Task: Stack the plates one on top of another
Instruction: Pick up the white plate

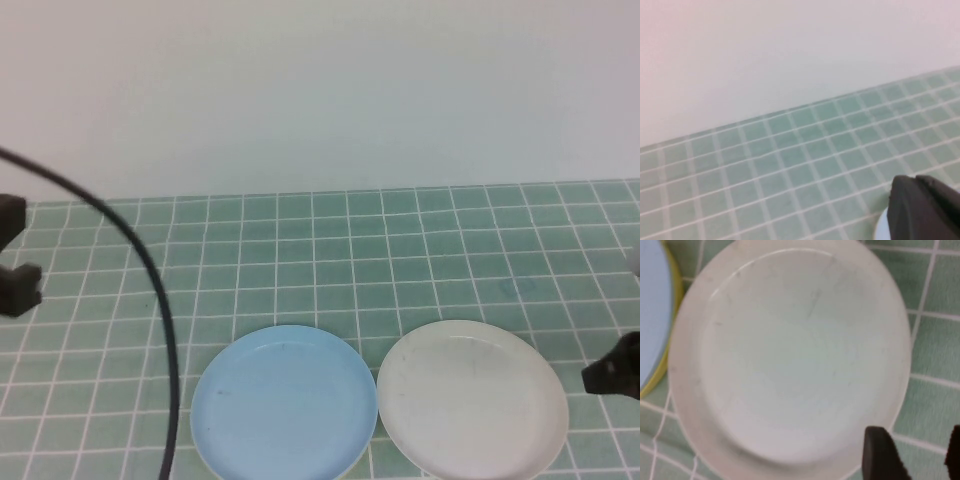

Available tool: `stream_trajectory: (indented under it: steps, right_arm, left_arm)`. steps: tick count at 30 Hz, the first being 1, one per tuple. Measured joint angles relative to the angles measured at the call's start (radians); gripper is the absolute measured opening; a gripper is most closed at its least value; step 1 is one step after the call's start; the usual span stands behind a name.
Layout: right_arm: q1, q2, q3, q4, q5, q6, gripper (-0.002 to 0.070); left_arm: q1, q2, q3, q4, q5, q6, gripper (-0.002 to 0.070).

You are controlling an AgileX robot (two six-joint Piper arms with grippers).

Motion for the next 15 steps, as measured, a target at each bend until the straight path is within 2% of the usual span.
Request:
stream_trajectory:
  steps: [7,15]
  right_arm:
    - [0.003,0.198,-0.124,0.0,0.031,0.005,0.0291]
    - [0.096,0.305,-0.168,-0.059,0.028,0.025,0.0286]
  left_arm:
    - [0.0,-0.039,0.0,0.053,0.048,0.001,0.0]
    - [0.0,-0.037,0.0,0.088,0.036,-0.047,0.0]
